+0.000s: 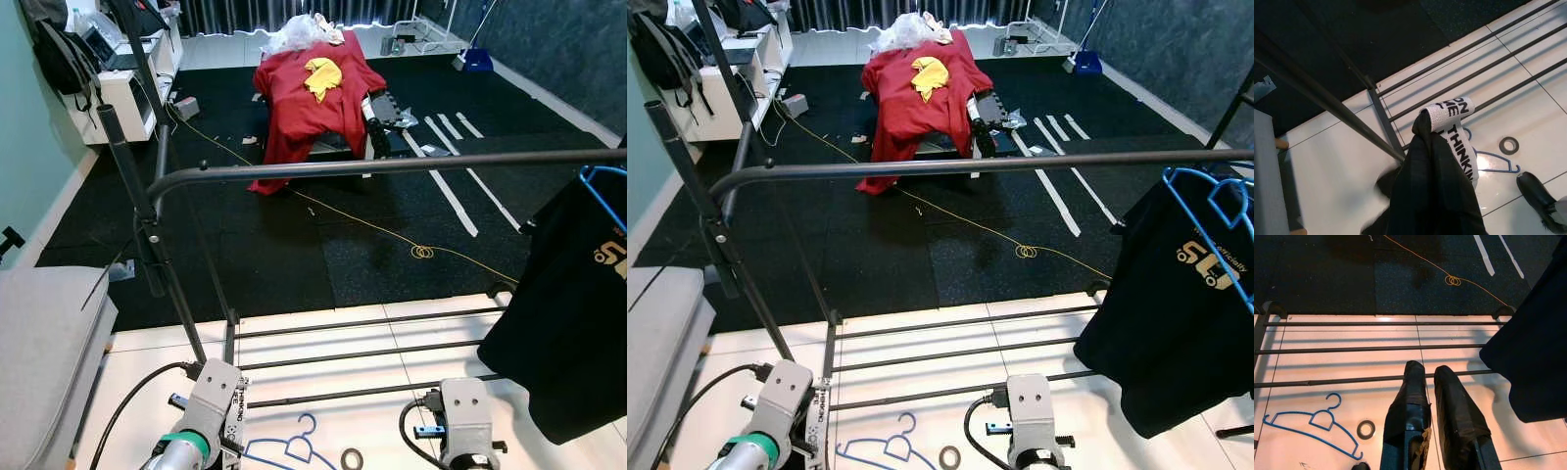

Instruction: Hang hanger

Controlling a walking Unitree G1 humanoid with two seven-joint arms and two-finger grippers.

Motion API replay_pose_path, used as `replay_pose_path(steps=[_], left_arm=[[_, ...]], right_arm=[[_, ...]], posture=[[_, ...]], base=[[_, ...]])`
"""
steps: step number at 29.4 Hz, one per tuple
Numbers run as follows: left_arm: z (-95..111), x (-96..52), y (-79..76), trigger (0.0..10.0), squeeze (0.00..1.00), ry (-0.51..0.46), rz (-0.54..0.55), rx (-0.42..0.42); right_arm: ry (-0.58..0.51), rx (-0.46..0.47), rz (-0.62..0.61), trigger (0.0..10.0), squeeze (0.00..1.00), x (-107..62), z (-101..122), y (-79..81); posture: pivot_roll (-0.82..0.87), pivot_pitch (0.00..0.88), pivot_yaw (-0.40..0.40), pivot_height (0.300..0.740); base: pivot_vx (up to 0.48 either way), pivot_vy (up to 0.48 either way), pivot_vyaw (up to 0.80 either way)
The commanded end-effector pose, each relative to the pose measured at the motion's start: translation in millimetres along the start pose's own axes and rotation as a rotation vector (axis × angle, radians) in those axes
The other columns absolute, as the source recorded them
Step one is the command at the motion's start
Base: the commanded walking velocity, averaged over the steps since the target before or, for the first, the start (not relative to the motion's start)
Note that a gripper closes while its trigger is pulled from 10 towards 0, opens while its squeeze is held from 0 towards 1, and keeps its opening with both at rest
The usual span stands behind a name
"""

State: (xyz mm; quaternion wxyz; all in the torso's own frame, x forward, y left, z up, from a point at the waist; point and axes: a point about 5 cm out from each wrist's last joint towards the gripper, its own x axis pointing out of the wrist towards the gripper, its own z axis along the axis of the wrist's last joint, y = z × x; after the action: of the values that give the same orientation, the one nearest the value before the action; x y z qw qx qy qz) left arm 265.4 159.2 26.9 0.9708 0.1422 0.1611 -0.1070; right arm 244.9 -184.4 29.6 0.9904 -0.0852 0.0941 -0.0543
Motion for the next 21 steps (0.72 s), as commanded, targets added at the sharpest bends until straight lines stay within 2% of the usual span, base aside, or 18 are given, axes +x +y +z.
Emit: replay_pose_path(steps=[1,8,10,17,19,21], left_arm=[[-2.0,-0.8,2.6,10.0,0.00,-0.003,0.008,0.006],[3.6,3.9,-1.4,10.0,0.00,-0.038,-0.020,0.032],[4.8,6.3,1.5,10.0,0.00,-0.041,-0.001,0.023],[6.6,7.6,-2.6,10.0,0.00,-0.054,-0.020,0.031],[7.2,8.2,-2.6,10.0,0.00,-0.057,-0.008,0.017],[5.1,8.3,-5.8,10.0,0.00,-0.051,-0.026,0.035]], right_arm=[[0.005,0.008,0.009,10.0,0.00,-1.0,-4.3,4.0],[-0.024,0.036,-0.012,10.0,0.00,4.1,-0.5,6.6],[-0.046,-0.010,0.030,10.0,0.00,3.8,1.3,9.6],[-0.053,0.008,-0.003,10.0,0.00,7.0,3.3,2.7],[-0.066,-0.024,0.023,10.0,0.00,6.3,3.9,5.0],[-0.052,-0.012,-0.008,10.0,0.00,5.7,0.8,1.2]], posture=[[-0.24,0.094,0.087,0.740],[-0.24,0.106,0.091,0.740],[-0.25,0.098,0.094,0.740],[-0.25,0.114,0.079,0.740],[-0.26,0.102,0.087,0.740],[-0.26,0.104,0.088,0.740]], base=[[0.000,0.000,0.00],[0.000,0.000,0.00],[0.000,0.000,0.00],[0.000,0.000,0.00],[0.000,0.000,0.00],[0.000,0.000,0.00]])
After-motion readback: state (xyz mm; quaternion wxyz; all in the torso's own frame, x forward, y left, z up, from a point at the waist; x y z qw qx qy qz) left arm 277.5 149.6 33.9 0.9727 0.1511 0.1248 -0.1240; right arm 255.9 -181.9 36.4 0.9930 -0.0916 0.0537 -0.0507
